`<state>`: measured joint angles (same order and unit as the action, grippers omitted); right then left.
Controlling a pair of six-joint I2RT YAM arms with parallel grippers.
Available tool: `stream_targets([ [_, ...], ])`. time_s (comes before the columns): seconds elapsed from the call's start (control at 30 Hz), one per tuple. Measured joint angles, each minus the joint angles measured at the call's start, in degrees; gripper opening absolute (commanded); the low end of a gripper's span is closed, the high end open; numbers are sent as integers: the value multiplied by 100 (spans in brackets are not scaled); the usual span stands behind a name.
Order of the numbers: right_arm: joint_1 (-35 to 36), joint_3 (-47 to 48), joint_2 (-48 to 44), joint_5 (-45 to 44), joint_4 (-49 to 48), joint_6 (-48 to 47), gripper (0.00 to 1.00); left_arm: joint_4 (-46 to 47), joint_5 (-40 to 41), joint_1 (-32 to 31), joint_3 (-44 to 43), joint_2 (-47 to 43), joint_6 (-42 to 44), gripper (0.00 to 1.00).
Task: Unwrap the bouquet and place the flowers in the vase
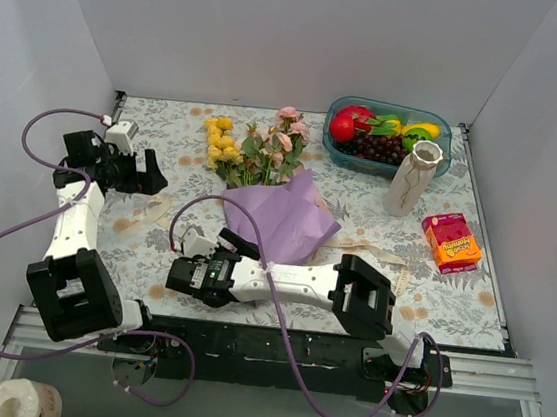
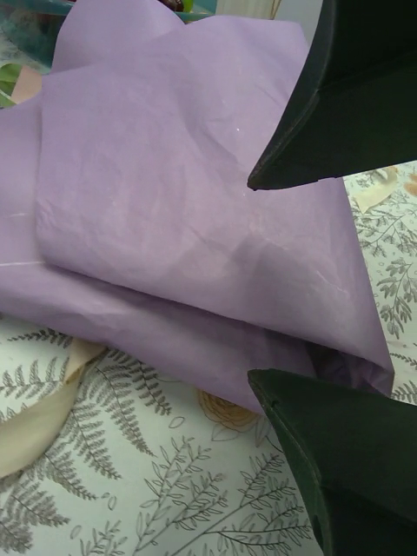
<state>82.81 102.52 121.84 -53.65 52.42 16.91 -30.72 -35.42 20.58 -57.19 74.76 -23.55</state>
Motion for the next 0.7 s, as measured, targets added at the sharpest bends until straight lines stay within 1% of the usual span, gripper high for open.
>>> stream_targets([
  [0.1, 140, -68, 85, -31, 37, 35, 90, -70, -125, 190, -208, 138, -33, 98],
  [0.2, 125, -68, 92, -271, 50, 120, 90, -81, -199, 302, -284, 219, -52, 98],
  [0.37, 70, -68, 223, -780, 367, 404, 90, -157, -280, 321, -284, 219, -52, 98],
  [0.6, 76, -219, 245, -990, 656, 750, 89, -186, -348, 332, -284, 219, -50, 98],
  [0.7, 96, -76, 282, -1115, 1176, 1196, 88, -184, -376, 332, -284, 219, -52, 98],
])
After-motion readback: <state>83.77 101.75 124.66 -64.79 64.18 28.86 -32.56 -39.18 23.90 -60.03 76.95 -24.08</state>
